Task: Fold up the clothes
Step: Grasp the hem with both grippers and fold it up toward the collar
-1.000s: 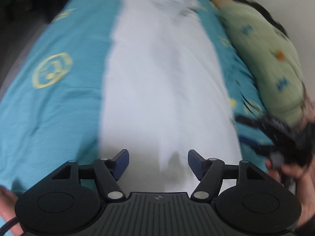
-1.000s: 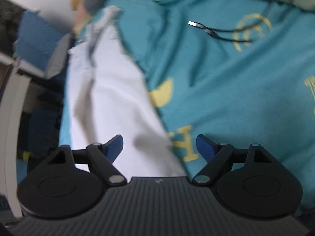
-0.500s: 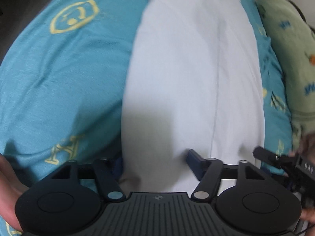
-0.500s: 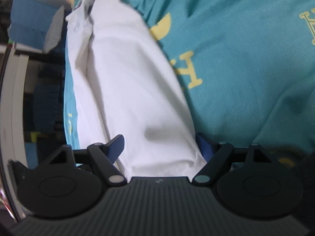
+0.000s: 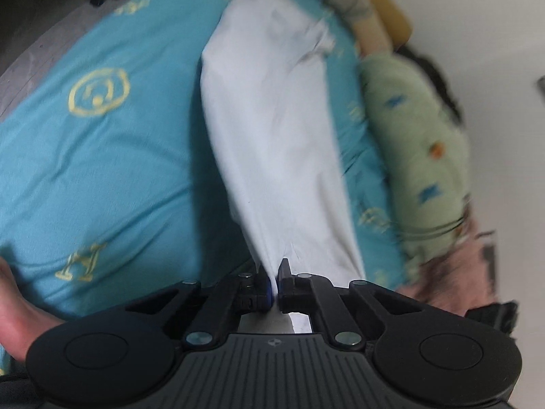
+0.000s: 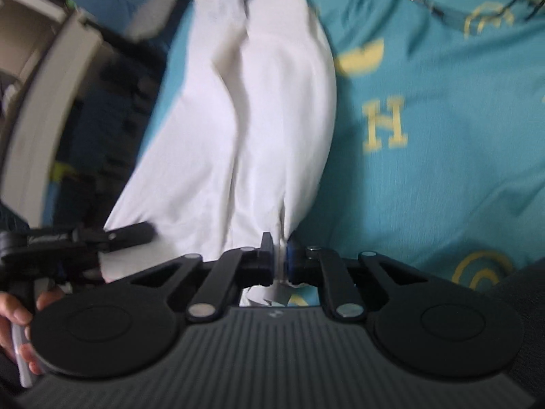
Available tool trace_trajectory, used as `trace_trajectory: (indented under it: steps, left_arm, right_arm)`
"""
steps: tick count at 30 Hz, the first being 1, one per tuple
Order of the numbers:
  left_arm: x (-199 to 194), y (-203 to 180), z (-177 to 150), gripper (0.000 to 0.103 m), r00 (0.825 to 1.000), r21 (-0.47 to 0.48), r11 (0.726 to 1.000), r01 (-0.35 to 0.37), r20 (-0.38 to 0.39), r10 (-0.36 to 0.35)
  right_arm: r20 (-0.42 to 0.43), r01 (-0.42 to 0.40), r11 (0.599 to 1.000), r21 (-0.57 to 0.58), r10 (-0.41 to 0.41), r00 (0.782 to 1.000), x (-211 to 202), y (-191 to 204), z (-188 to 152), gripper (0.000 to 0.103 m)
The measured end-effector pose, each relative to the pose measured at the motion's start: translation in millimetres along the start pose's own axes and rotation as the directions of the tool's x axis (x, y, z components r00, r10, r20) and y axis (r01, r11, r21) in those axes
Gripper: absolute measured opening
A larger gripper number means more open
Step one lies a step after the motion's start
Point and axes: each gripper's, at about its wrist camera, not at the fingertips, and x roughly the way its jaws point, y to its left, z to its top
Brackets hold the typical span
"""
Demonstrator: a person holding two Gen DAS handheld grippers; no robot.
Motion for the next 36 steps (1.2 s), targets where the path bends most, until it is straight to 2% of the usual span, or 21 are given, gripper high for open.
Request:
trace_trajectory:
  steps: [2,5,8,11,14,18,22,24,27,31,36]
  left_arm:
    - [-26,-10,9,0.003,0.998,0.003,0.999,0.041,0.053,-0.041]
    - [-61,-28,12,0.003,0.987,0.034,0.995,0.097,0.121,-0.101]
    - [-84,-41,-10,0.003,0.977,0.058,0.989,0.139,0.152,-0.146]
    - [-101,-42,-48,0.003,0.977,0.066,0.986,0.156,0.139,-0.164]
    - [-106,-27,-84,0.003,0.982,0.050,0.988,0.148,0.111,-0.152]
    - [-87,-13,-93,0.003,0.990,0.021,0.993,0.115,0.078,-0.116]
    - [-58,-10,-54,0.003,0.993,-0.008,0.995,0.095,0.076,-0.094]
    - [-43,-14,-22,0.003,0.993,0.002,0.998,0.070,0.091,-0.069]
    - [-25,-24,26,0.003,0.987,0.027,0.999,0.028,0.158,-0.032]
    - [10,-34,78,0.003,0.960,0.079,0.996,-0.046,0.278,0.022]
    - [66,-30,115,0.004,0.926,0.147,0.980,-0.133,0.372,0.070]
  right_arm:
    - [0.080,-0.044,0.999,0.008,0.043,0.996,-31,12,18,0.010]
    - [0.186,-0.075,0.996,-0.043,0.082,0.979,-81,39,34,0.010]
    - [0.259,-0.079,0.992,-0.102,0.103,0.960,-124,60,36,0.010]
    - [0.274,-0.094,0.985,-0.145,0.131,0.953,-152,61,7,0.010]
    - [0.245,-0.116,0.983,-0.141,0.149,0.958,-162,43,-35,0.010]
    - [0.205,-0.122,0.989,-0.085,0.137,0.969,-144,17,-55,0.010]
    - [0.212,-0.136,0.990,-0.041,0.141,0.967,-124,6,-33,0.010]
    - [0.232,-0.137,0.990,-0.024,0.138,0.963,-112,7,-7,0.010]
    - [0.264,-0.140,0.990,-0.018,0.140,0.954,-89,14,40,0.010]
    - [0.324,-0.098,0.993,-0.066,0.114,0.939,-49,28,97,0.010]
    - [0.383,-0.004,0.993,-0.117,0.049,0.922,14,29,140,0.011]
